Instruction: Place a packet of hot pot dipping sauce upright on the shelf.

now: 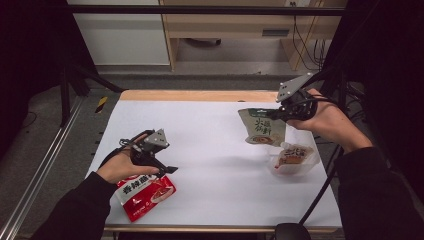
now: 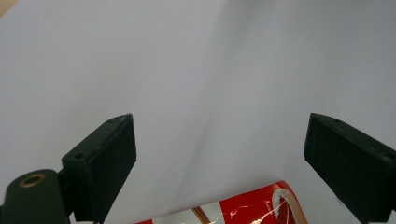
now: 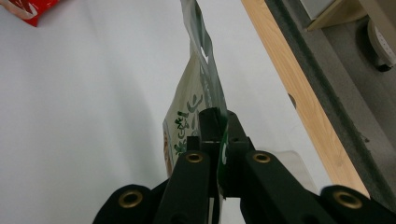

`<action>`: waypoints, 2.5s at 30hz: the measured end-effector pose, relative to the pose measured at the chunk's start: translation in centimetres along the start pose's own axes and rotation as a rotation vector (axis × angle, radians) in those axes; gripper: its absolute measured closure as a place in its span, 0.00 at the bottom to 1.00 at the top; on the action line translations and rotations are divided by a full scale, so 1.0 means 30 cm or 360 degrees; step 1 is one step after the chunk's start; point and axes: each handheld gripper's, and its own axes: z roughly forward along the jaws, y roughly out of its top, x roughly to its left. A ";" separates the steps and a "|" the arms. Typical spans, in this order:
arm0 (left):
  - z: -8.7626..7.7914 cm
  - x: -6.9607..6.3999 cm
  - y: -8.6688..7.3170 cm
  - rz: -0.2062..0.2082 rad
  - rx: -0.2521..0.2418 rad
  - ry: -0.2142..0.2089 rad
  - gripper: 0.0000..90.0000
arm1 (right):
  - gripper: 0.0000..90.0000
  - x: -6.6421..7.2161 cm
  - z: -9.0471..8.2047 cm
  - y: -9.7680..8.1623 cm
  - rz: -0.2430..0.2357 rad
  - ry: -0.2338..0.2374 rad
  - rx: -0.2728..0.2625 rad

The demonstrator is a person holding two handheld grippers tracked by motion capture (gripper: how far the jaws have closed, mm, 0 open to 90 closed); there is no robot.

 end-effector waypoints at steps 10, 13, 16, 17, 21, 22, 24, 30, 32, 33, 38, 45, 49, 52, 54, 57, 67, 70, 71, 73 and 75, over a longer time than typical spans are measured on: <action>-0.002 0.006 -0.015 -0.0018 0.0002 0.0008 0.10 | 1.00 -0.053 -0.048 -0.135 0.0150 -0.0045 -0.0011; 0.001 0.006 -0.019 -0.0020 -0.0004 0.0002 0.10 | 1.00 -0.064 -0.061 -0.169 0.0197 -0.0054 -0.0023; 0.001 0.008 -0.020 -0.0022 0.0005 0.0003 0.10 | 1.00 -0.066 -0.070 -0.184 0.0216 -0.0052 -0.0033; 0.001 0.008 -0.021 -0.0023 0.0006 0.0006 0.10 | 1.00 -0.065 -0.074 -0.189 0.0222 -0.0053 -0.0033; 0.001 0.010 -0.021 -0.0028 0.0005 0.0011 0.10 | 1.00 -0.063 -0.080 -0.204 0.0223 -0.0032 -0.0029; 0.000 0.010 -0.021 -0.0028 0.0005 0.0011 0.10 | 1.00 -0.063 -0.079 -0.207 0.0224 -0.0031 -0.0027; 0.000 0.010 -0.022 -0.0028 0.0002 0.0009 0.10 | 1.00 -0.063 -0.078 -0.214 0.0230 -0.0022 -0.0027; -0.006 0.012 -0.026 -0.0032 0.0004 0.0011 0.10 | 1.00 -0.064 -0.083 -0.222 0.0239 -0.0013 -0.0022; -0.006 0.013 -0.027 -0.0032 0.0006 0.0010 0.10 | 1.00 -0.064 -0.085 -0.226 0.0236 -0.0013 -0.0010; -0.006 0.013 -0.028 -0.0033 0.0000 0.0013 0.10 | 1.00 -0.064 -0.085 -0.226 0.0236 -0.0013 -0.0010; -0.004 0.013 -0.029 -0.0034 0.0000 0.0012 0.10 | 1.00 -0.065 -0.079 -0.235 0.0235 -0.0010 0.0008; 0.000 0.010 -0.028 -0.0029 0.0011 0.0008 0.10 | 1.00 -0.063 -0.038 -0.237 0.0225 0.0007 0.0021; 0.004 0.010 -0.034 -0.0032 0.0012 0.0001 0.10 | 1.00 -0.066 -0.024 -0.243 0.0222 0.0006 0.0016; 0.005 0.010 -0.035 -0.0031 0.0019 0.0002 0.10 | 1.00 -0.068 -0.021 -0.250 0.0224 0.0004 0.0006; 0.008 0.009 -0.035 -0.0033 0.0022 0.0004 0.10 | 1.00 -0.067 -0.013 -0.261 0.0246 0.0008 0.0004; 0.008 0.009 -0.036 -0.0031 0.0022 0.0003 0.10 | 1.00 -0.064 -0.004 -0.267 0.0247 0.0017 -0.0001; 0.003 0.011 -0.044 -0.0041 0.0026 0.0005 0.10 | 1.00 -0.056 0.033 -0.310 0.0284 0.0035 0.0010; 0.003 0.014 -0.045 -0.0043 0.0021 0.0003 0.10 | 1.00 -0.057 0.031 -0.319 0.0294 0.0027 0.0013; 0.003 0.014 -0.045 -0.0043 0.0020 0.0003 0.10 | 1.00 -0.057 0.030 -0.321 0.0301 0.0031 0.0007; 0.005 0.014 -0.044 -0.0043 0.0020 0.0003 0.10 | 1.00 -0.057 0.028 -0.326 0.0309 0.0022 0.0017; 0.005 0.014 -0.044 -0.0041 0.0027 0.0005 0.11 | 1.00 -0.056 0.029 -0.327 0.0312 0.0020 0.0020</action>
